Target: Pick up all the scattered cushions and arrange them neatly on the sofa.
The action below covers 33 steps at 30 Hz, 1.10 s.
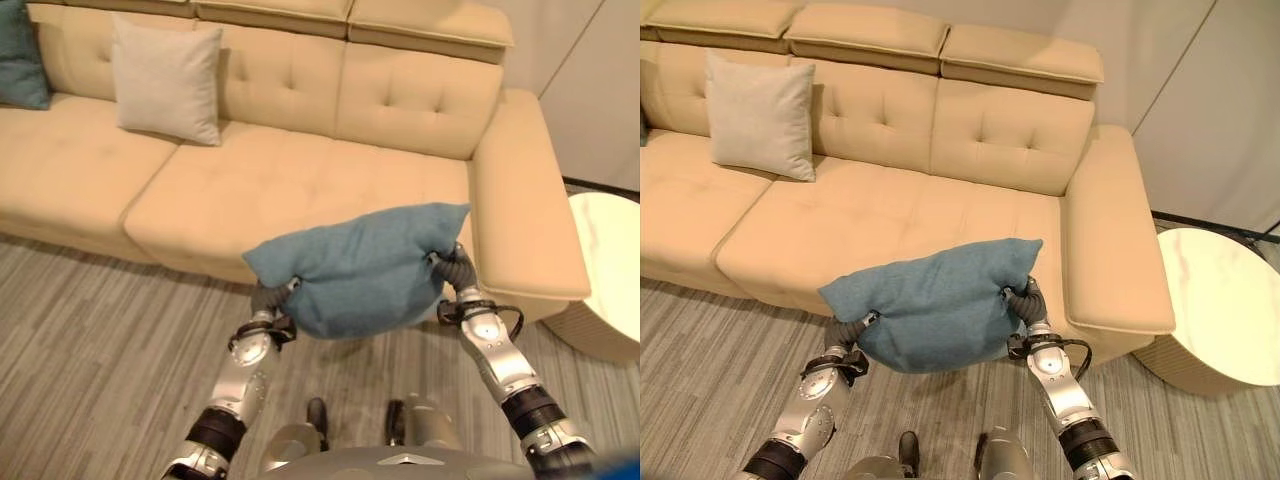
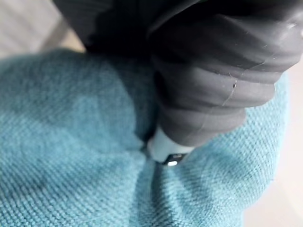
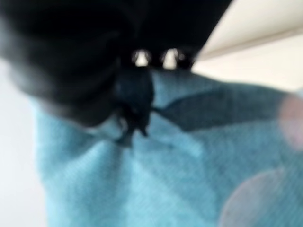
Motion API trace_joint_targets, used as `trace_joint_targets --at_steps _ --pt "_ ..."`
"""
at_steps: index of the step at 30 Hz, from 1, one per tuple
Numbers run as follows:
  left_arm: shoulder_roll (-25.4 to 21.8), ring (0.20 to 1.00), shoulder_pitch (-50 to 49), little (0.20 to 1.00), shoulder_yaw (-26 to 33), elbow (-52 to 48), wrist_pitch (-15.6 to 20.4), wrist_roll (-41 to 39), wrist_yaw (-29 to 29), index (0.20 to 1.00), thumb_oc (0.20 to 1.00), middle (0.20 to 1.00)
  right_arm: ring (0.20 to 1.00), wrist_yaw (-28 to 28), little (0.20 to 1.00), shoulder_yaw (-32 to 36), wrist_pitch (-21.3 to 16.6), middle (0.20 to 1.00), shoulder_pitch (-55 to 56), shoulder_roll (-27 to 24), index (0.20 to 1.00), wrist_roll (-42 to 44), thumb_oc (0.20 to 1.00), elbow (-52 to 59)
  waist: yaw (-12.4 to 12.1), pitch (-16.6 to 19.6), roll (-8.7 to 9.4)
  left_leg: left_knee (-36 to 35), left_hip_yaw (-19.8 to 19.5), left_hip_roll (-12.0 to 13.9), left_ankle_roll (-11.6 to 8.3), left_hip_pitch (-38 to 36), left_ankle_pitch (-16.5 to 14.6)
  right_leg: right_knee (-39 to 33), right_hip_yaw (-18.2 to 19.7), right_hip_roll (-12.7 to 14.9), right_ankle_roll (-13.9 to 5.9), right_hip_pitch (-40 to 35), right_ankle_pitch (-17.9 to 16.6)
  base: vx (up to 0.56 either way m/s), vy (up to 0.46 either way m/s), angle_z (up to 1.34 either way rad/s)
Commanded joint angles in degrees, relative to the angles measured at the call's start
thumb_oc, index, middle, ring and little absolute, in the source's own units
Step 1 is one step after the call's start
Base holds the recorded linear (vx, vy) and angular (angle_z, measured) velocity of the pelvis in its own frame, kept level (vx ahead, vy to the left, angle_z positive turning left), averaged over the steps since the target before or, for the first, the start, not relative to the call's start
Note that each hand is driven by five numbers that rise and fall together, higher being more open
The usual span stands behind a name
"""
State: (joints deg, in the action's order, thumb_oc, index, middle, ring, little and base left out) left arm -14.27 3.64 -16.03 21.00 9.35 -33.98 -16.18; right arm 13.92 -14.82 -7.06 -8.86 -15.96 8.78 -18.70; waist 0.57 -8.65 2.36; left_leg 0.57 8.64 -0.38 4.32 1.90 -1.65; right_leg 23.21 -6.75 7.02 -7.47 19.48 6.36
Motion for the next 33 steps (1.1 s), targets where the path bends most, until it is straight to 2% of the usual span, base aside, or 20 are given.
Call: trace_joint_targets --at_steps 1,2,3,7,8,9,10,11,12,15,17,18,20,22,25,27,29,30,31,33 --pt "0.47 0.2 4.08 0.2 -1.71 -6.59 4.6 3.35 2.62 0.2 0.2 0.2 0.2 0.38 0.2 1.17 -5.09 0.2 -5.13 0.09 0.2 -0.14 0.2 4.83 0.36 2.52 0.89 1.46 -2.18 -0.39 -3.37 -1.29 -2.97 -13.12 0.36 -1.84 -1.43 -3.77 -9.98 0.14 -0.013 0.14" --pt "0.49 0.2 4.52 0.2 -1.96 -6.28 4.75 3.47 2.71 0.2 0.2 0.2 0.2 0.36 0.2 1.26 -5.0 0.2 -5.29 -0.03 0.2 -0.08 0.2 4.55 0.6 2.41 1.17 1.73 -2.69 -0.77 -3.43 -1.4 -3.27 -13.57 0.73 -2.04 -1.73 -3.44 -10.56 0.2 -0.037 0.4" --pt "0.93 0.2 4.78 0.2 -2.34 -5.84 4.57 3.63 3.58 0.2 0.2 0.2 0.2 -0.07 0.2 1.4 -5.07 0.2 -5.01 -0.27 0.2 0.04 0.2 4.58 0.74 2.81 1.95 2.66 -3.33 -1.8 -3.43 -1.82 -4.86 -15.81 0.82 -1.86 -1.7 -5.31 -11.3 0.3 -0.049 0.54" --pt "1.92 0.2 4.05 0.2 -3.08 -6.11 4.7 3.47 4.48 0.2 0.2 0.2 0.2 -0.08 0.2 2.81 -5.44 0.2 -3.2 -0.87 0.2 0.09 0.2 4.78 1.68 4.43 1.95 6.2 -4.18 -1.63 -5.03 -3.03 -7.42 -16.84 0.89 -2.92 -0.69 -8.16 -10.54 0.27 -0.054 0.56" --pt "2.18 0.2 3.81 0.2 -3.46 -5.92 4.5 3.79 4.78 0.2 0.2 0.2 0.2 -0.19 0.2 3.64 -5.86 0.2 -2.01 -1.18 0.2 0.78 0.2 4.6 2.45 5.04 2.32 13.55 -2.99 0.22 -7.81 -1.11 -5.29 -18.79 0.62 -3.54 0.51 -11.08 -10.23 0.27 -0.108 0.18" --pt "2.18 0.2 3.8 0.2 -3.47 -5.92 4.5 3.79 4.78 0.2 0.2 0.2 0.2 -0.2 0.2 3.65 -5.86 0.2 -1.99 -1.19 0.2 0.79 0.2 4.6 2.54 5.07 2.19 14.14 -3.12 0.39 -7.88 -0.78 -5.59 -18.88 0.47 -3.66 0.57 -11.1 -10.28 0.26 -0.18 0.24" --pt "2.33 0.2 3.52 0.2 -3.44 -6.17 4.35 3.55 5.12 0.2 0.2 0.2 0.2 -0.21 0.2 3.76 -5.81 0.2 -1.64 -1.91 0.2 0.95 0.2 4.89 2.34 4.87 2.95 24.02 -2.85 1.74 -9.01 3.33 -3.59 -20.35 0.16 -3.92 1.84 -13.35 -9.97 0.1 -0.098 0.41" --pt "2.33 0.2 3.52 0.2 -3.44 -6.18 4.35 3.55 5.12 0.2 0.2 0.2 0.2 -0.21 0.2 3.76 -5.81 0.2 -1.64 -1.91 0.2 0.95 0.2 4.9 2.4 4.89 2.83 24.47 -2.95 1.87 -9.05 3.61 -3.78 -20.39 0.05 -4.03 1.87 -13.32 -10.01 0.2 -0.162 0.44" --pt "2.47 0.2 2.96 0.2 -3.38 -6.25 4.0 3.07 5.34 0.2 0.2 0.2 0.2 -0.37 0.2 3.78 -5.64 0.2 -1.06 -2.27 0.2 1.4 0.2 4.77 1.87 4.78 3.3 27.86 -2.23 2.58 -8.1 7.11 -4.21 -21.77 0.26 -4.41 2.84 -15.16 -9.08 0.15 -0.086 0.11" --pt "2.43 0.2 2.74 0.2 -3.61 -6.24 3.41 3.2 6.02 0.2 0.2 0.2 0.2 -0.29 0.2 4.35 -5.64 0.2 -0.89 -2.33 0.2 1.7 0.2 4.7 1.0 5.0 4.09 21.0 -2.7 2.0 -6.65 9.75 -6.06 -22.65 0.68 -4.12 2.45 -16.38 -8.16 0.19 -0.033 0.03" --pt "1.83 0.2 2.66 0.2 -4.01 -6.9 3.31 3.93 6.26 0.2 0.2 0.2 0.2 0.04 0.2 4.8 -5.78 0.2 -0.98 -2.44 0.2 1.68 0.2 4.58 0.16 4.74 3.76 13.66 -3.91 1.7 -7.0 11.38 -2.24 -22.91 0.96 -4.81 2.41 -17.32 -7.53 0.16 0.032 0.0" --pt "1.84 0.2 2.65 0.2 -4.02 -6.92 3.3 3.94 6.25 0.2 0.2 0.2 0.2 0.04 0.2 4.8 -5.79 0.2 -0.97 -2.45 0.2 1.69 0.2 4.57 0.16 4.67 3.83 13.26 -3.89 1.6 -7.0 11.08 -2.06 -22.92 0.97 -4.72 2.4 -17.44 -7.49 0.12 0.041 -0.05" --pt "1.64 0.2 2.77 0.2 -3.72 -7.47 3.55 3.3 6.11 0.2 0.2 0.2 0.2 0.26 0.2 4.87 -5.84 0.2 -1.3 -2.14 0.2 2.48 0.2 3.95 -1.3 4.28 3.33 7.58 -5.76 1.73 -8.23 13.95 2.85 -23.22 2.15 -6.11 2.88 -19.89 -5.77 0.24 0.087 -0.16" --pt "1.37 0.2 2.53 0.2 -3.49 -7.95 3.57 3.22 6.02 0.2 0.2 0.2 0.2 0.29 0.2 4.81 -5.86 0.2 -1.32 -2.04 0.2 2.73 0.2 3.83 -1.73 4.23 3.46 7.9 -6.05 1.62 -8.45 14.77 3.3 -22.88 2.57 -6.29 3.09 -20.61 -5.22 0.19 0.075 -0.09" --pt "1.02 0.2 1.16 0.2 -3.3 -8.31 3.29 3.51 6.66 0.2 0.2 0.2 0.2 -0.39 0.2 4.52 -5.78 0.2 -0.8 -1.56 0.2 2.07 0.2 4.29 -1.91 5.68 3.22 4.93 -6.33 1.66 -7.64 11.28 3.46 -21.27 3.07 -6.19 2.86 -21.71 -3.78 0.25 0.121 -0.3" --pt "0.5 0.2 1.22 0.2 -3.24 -8.48 3.23 3.72 6.65 0.2 0.2 0.2 0.2 -0.8 0.2 4.22 -5.77 0.2 -0.91 -1.15 0.2 2.01 0.2 4.48 -2.24 6.01 3.4 4.9 -5.78 1.16 -6.86 9.49 2.54 -18.38 3.63 -5.68 2.33 -21.37 -3.14 0.22 0.152 -0.57" --pt "-0.21 0.2 1.32 0.2 -2.97 -8.86 3.17 4.39 6.47 0.2 0.2 0.2 0.2 -1.2 0.2 3.89 -5.99 0.2 -1.36 -0.44 0.2 1.86 0.2 4.53 -2.76 5.68 3.44 5.02 -4.44 0.61 -5.46 7.08 0.87 -12.42 4.09 -4.74 1.14 -20.11 -3.27 0.19 0.181 -0.53" --pt "-0.61 0.2 1.34 0.2 -2.83 -9.15 3.21 4.42 6.35 0.2 0.2 0.2 0.2 -1.41 0.2 3.71 -5.82 0.2 -1.74 -0.14 0.2 1.81 0.2 4.49 -2.78 5.62 3.31 5.02 -3.74 0.52 -4.68 6.42 0.34 -8.24 4.2 -4.05 0.0 -18.02 -5.43 0.15 0.209 -0.47" --pt "-1.34 0.2 1.65 0.2 -2.55 -9.29 3.18 4.67 5.94 0.2 0.2 0.2 0.2 -1.64 0.2 3.41 -5.69 0.2 -2.71 0.4 0.2 1.56 0.2 4.54 -2.03 4.61 2.68 5.03 -2.94 0.88 -3.55 4.97 -0.24 -0.87 4.16 -3.31 -1.82 -14.31 -9.49 0.09 0.145 -0.41" --pt "-1.65 0.2 1.76 0.2 -2.44 -9.33 3.28 5.04 5.92 0.2 0.2 0.2 0.2 -1.74 0.2 3.29 -5.66 0.2 -2.9 0.66 0.2 1.46 0.2 4.63 -1.86 4.33 2.2 4.92 -2.64 1.07 -3.09 4.43 -0.61 1.6 3.88 -3.11 -2.15 -13.02 -9.77 0.08 0.13 -0.27"
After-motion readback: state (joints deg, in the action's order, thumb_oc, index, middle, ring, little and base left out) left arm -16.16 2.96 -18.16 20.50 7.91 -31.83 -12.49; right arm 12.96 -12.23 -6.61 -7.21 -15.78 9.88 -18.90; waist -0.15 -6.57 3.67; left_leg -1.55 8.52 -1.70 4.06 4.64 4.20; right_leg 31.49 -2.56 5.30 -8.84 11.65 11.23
